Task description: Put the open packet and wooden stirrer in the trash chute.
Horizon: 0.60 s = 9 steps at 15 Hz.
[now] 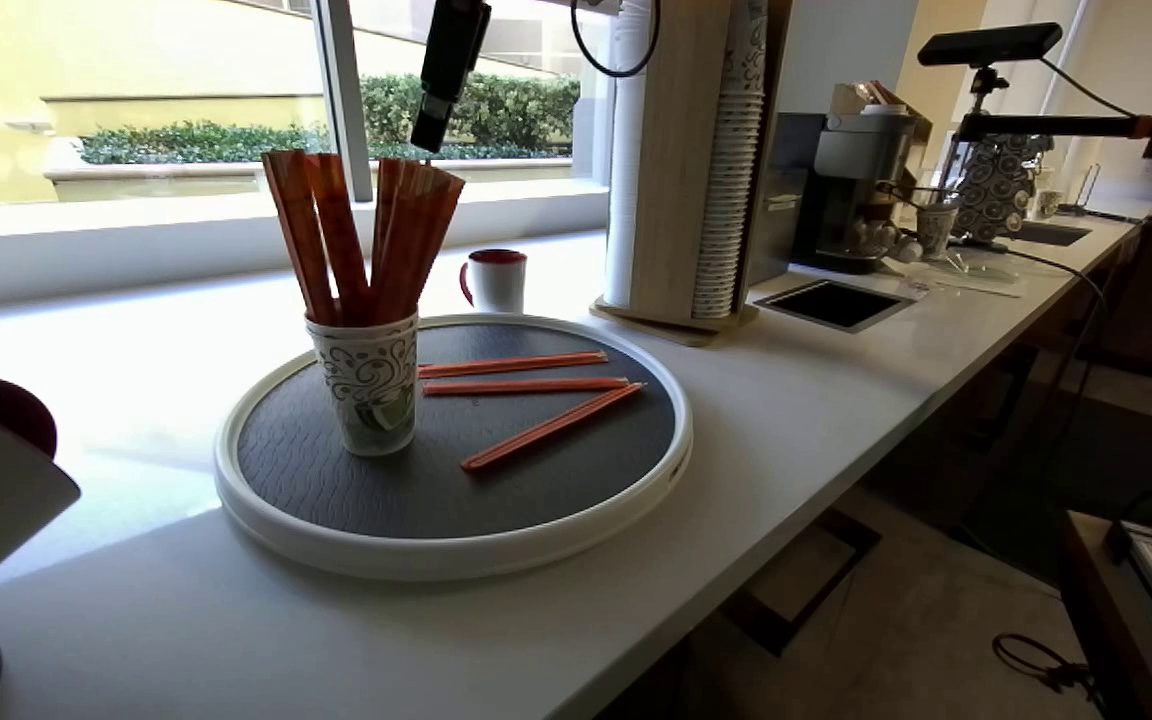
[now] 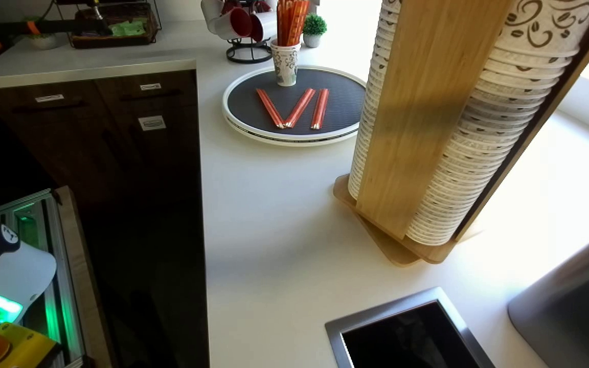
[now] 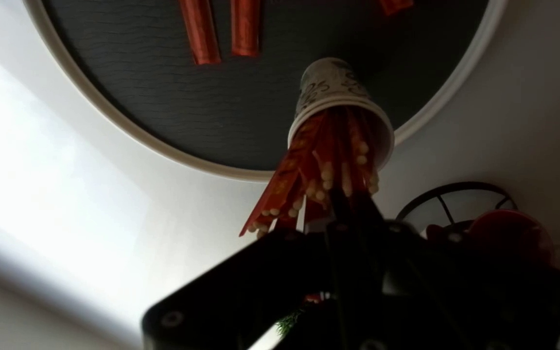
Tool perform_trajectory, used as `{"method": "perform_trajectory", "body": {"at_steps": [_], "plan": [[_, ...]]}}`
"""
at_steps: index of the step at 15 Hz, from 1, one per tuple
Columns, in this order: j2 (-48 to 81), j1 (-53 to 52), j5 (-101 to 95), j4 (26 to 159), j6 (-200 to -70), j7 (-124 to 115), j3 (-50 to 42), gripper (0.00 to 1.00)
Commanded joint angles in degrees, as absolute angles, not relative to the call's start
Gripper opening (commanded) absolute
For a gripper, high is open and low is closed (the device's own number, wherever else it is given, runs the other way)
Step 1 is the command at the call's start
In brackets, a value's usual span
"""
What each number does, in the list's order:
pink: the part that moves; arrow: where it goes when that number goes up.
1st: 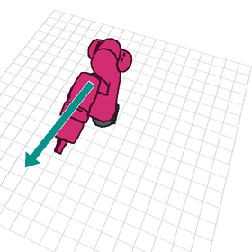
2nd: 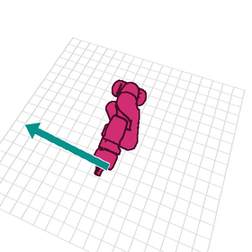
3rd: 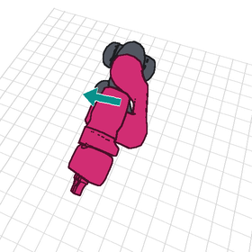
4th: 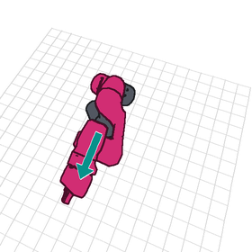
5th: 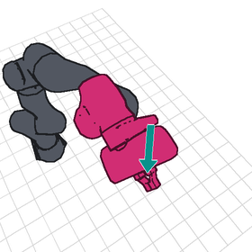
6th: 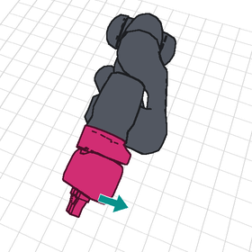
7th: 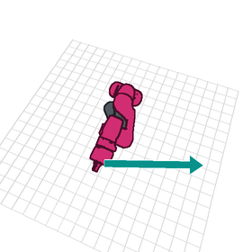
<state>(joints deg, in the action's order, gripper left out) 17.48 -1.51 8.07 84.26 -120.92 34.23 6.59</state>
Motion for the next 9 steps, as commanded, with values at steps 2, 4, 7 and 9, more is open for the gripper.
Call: {"method": "perform_trajectory", "body": {"at_steps": [2, 4, 7, 9], "plan": [[18.9, -0.69, 9.16, 82.42, -119.88, 35.64, 7.53, 0.12], [18.97, -0.66, 9.22, 82.46, -119.91, 35.79, 7.6, 0.14], [19.11, -0.59, 9.17, 82.51, -120.07, 35.96, 7.74, 0.14], [19.2, -0.59, 9.17, 82.45, -120.07, 36.23, 7.85, 0.14]]}}
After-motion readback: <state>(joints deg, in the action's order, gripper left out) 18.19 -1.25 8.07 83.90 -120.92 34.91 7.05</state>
